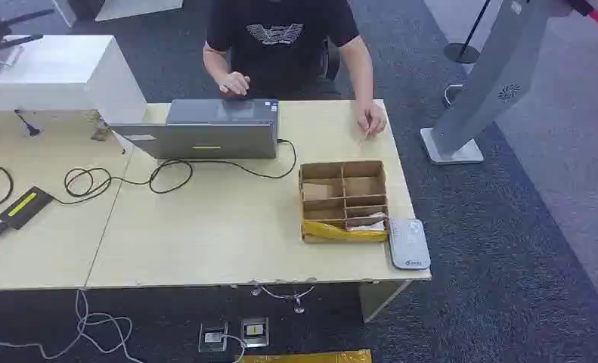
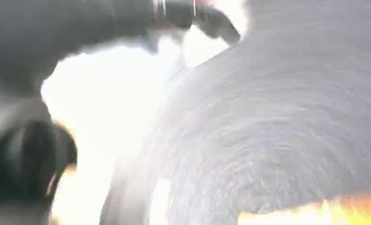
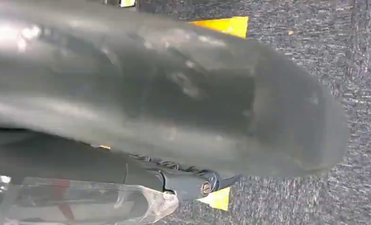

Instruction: Pass the card to the sensor for recognition and then transmit it.

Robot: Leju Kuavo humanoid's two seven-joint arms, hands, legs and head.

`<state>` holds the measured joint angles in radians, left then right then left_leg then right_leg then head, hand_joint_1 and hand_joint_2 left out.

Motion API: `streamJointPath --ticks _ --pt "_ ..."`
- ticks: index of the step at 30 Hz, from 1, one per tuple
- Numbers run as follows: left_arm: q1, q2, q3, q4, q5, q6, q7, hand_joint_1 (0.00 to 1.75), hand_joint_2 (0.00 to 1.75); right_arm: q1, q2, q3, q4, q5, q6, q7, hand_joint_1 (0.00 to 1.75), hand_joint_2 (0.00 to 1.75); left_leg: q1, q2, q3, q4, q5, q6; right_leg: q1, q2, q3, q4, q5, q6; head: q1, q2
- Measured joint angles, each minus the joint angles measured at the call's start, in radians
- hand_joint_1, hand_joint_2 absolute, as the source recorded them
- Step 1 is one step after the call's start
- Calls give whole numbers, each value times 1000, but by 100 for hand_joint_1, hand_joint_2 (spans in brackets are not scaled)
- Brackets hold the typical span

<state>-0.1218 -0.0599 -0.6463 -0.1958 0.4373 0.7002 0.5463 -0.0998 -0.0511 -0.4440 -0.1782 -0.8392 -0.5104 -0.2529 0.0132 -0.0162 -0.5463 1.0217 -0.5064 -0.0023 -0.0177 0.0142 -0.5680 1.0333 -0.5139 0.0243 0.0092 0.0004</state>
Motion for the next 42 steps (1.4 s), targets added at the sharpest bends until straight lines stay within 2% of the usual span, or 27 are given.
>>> streamJointPath --ticks 1,2,3,4,5,6,7,10,12,16,17,18,19,20,21,22,23,24,25,26,27,28,29,32,33,34,42 --pt "-5 -7 86 5 207 5 -23 0 0 -2 0 0 0 -2 0 0 0 0 0 0 1 0 0 0 0 0 0 0 0 0 0 0" --pt "-1 -10 191 7 460 -1 -89 0 0 -3 0 0 0 -3 0 1 0 0 -2 1 2 -1 0 0 -2 0 1 0 0 0 0 0" --pt "6 -11 271 9 643 -3 -153 0 0 -2 -2 0 0 -5 2 2 0 0 -2 1 2 -1 0 0 -2 1 0 1 0 0 -4 0" --pt "13 -16 334 10 754 -4 -195 0 0 1 -3 0 0 -6 3 2 0 0 -2 0 1 -1 1 1 -2 -1 0 1 0 0 1 0" --pt "15 -26 376 12 804 -4 -210 0 0 0 -3 0 0 -6 6 3 0 0 -1 -2 0 0 1 1 -1 -2 1 0 0 0 0 0" --pt "15 -34 427 13 794 -4 -213 0 0 -1 -5 1 0 -5 11 3 0 0 -1 -2 0 0 1 1 -1 -2 2 -1 0 0 3 0" --pt "15 -43 485 14 725 -3 -213 0 0 -2 -6 1 0 -5 13 4 0 0 -1 -1 1 0 1 1 -1 -2 2 -1 0 0 0 0" --pt "16 -63 605 15 306 -4 -180 0 0 0 -7 5 0 -5 22 5 0 0 -1 -1 1 0 1 1 -1 -2 3 -1 0 1 0 0" --pt "20 -67 634 16 148 -10 -147 0 0 0 -8 8 0 -5 26 5 0 0 -1 -1 1 0 1 1 -1 -2 3 -1 0 1 -1 0" --pt "23 -84 708 16 92 -20 -105 0 0 0 -8 10 0 -5 29 5 0 0 -1 -1 2 0 1 1 -1 -2 3 -1 0 1 0 0" --pt "24 -86 715 16 47 -33 -84 0 0 0 -10 10 0 -5 31 5 0 0 -1 -1 2 0 1 1 -1 -2 3 -1 0 1 0 0" --pt "25 -86 713 16 -37 -74 -64 0 0 0 -10 11 0 -5 33 5 0 0 -1 -1 2 0 1 1 -1 -1 3 -1 0 1 0 0" --pt "27 -81 696 16 -169 -160 -57 0 0 0 -12 11 0 -2 39 5 0 0 -1 -1 2 0 1 1 -1 -1 3 -1 0 1 0 0" --pt "28 -69 663 16 -354 -277 -73 0 0 0 -13 14 0 1 45 4 0 0 -1 -2 2 0 1 1 -1 -2 2 -1 0 1 1 0" --pt "29 -56 617 12 -552 -451 -147 0 0 0 -14 20 0 8 53 2 0 0 -1 -2 2 0 1 1 -1 -2 2 -1 0 1 1 0" --pt "29 -46 540 5 -823 -627 -266 0 0 0 -14 24 0 13 57 1 0 0 -1 -2 1 0 1 1 -1 -2 2 -1 0 1 0 0" --pt "23 -27 455 5 -1086 -736 -366 0 0 0 -16 24 0 14 64 0 0 0 -1 -2 2 0 1 1 -1 -2 2 -1 0 1 0 0" --pt "10 -10 359 4 -1341 -806 -436 0 0 0 -16 25 0 16 65 -1 0 0 -1 -2 2 0 1 1 -1 -2 3 -1 0 1 -2 0" --pt "1 -6 295 3 -1565 -831 -472 0 0 -1 -15 26 0 16 66 -1 0 0 -1 -1 1 -1 1 1 -1 -1 4 0 0 0 0 0" --pt "-10 -5 248 -1 -1672 -810 -467 0 0 1 -16 27 0 15 65 -2 0 0 -1 -2 -1 -1 1 1 0 -2 4 0 0 0 -1 0" --pt "-23 -4 219 -4 -1731 -793 -430 0 0 2 -16 28 0 12 62 -2 0 0 0 -2 0 -1 1 1 -1 -3 4 0 1 0 2 0" --pt "-24 -6 191 -8 -1751 -783 -377 0 0 1 -17 30 0 10 59 -2 0 0 0 -2 2 -1 1 0 -1 -2 6 0 0 0 0 0" --pt "-20 -1 166 -9 -1694 -784 -349 0 0 1 -16 33 0 9 58 -2 0 0 0 0 3 -1 0 0 -1 0 6 0 0 0 1 0" --pt "-11 16 63 -11 -1298 -802 -349 0 0 4 -16 37 0 6 54 -2 0 0 0 0 3 0 0 0 0 0 4 0 0 0 0 0" --pt "-5 22 30 -10 -1196 -805 -355 0 0 4 -16 39 0 6 54 -2 0 0 0 -1 3 0 0 0 0 -1 3 0 0 0 0 0" --pt "-3 27 5 -10 -1144 -807 -357 0 0 4 -16 41 0 5 53 -2 0 0 0 -2 2 0 0 0 0 -2 2 0 0 0 -1 0" --pt "-16 44 -136 -13 -1120 -804 -346 0 0 3 -16 50 0 3 53 -2 0 0 0 -3 0 -1 0 0 0 -3 4 0 -1 -1 0 0"
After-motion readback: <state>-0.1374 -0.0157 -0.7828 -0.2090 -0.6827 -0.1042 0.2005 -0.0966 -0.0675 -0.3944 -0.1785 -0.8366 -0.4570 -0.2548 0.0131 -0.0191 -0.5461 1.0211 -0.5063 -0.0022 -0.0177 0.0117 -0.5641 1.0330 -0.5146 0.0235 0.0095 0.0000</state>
